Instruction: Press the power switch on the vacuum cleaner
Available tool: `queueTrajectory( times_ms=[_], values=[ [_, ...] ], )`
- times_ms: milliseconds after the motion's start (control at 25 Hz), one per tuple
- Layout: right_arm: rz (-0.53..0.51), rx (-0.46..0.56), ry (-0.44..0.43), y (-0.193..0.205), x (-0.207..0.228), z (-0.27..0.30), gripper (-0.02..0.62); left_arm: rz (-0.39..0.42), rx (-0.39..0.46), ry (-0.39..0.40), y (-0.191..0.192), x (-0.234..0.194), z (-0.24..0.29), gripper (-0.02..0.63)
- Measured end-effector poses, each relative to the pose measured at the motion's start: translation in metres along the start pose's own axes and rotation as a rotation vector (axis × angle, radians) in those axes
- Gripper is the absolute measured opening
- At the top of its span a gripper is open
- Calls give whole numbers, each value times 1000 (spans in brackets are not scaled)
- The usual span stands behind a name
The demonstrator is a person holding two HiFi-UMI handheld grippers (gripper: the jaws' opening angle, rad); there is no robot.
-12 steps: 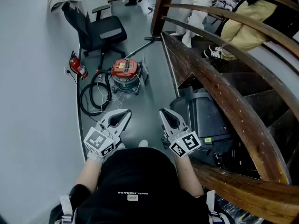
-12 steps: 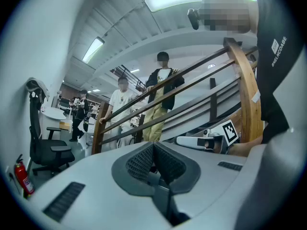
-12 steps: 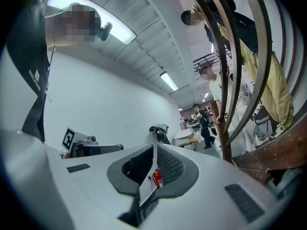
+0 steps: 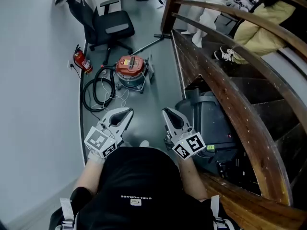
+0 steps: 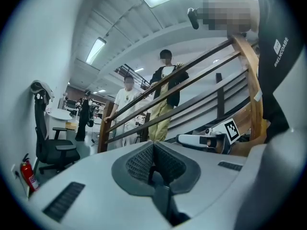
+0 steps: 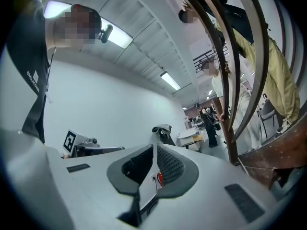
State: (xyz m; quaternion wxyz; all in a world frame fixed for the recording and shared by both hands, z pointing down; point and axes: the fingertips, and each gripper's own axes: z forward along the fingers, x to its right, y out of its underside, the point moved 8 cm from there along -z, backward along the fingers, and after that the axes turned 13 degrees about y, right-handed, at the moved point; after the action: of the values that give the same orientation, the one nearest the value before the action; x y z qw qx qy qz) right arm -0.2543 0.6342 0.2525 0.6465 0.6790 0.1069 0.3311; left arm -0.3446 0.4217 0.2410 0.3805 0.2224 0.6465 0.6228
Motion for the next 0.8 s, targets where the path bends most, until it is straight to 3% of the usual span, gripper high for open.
queueTrajectory(
  times_ms=[440,800],
  values=[
    [39,-43,-36,11,28,42,49,-42,1,-57,16,-35,15,15],
    [28,-124,-25,12,31,160,49,-100,13,-64,0,-156,7,15]
  ],
)
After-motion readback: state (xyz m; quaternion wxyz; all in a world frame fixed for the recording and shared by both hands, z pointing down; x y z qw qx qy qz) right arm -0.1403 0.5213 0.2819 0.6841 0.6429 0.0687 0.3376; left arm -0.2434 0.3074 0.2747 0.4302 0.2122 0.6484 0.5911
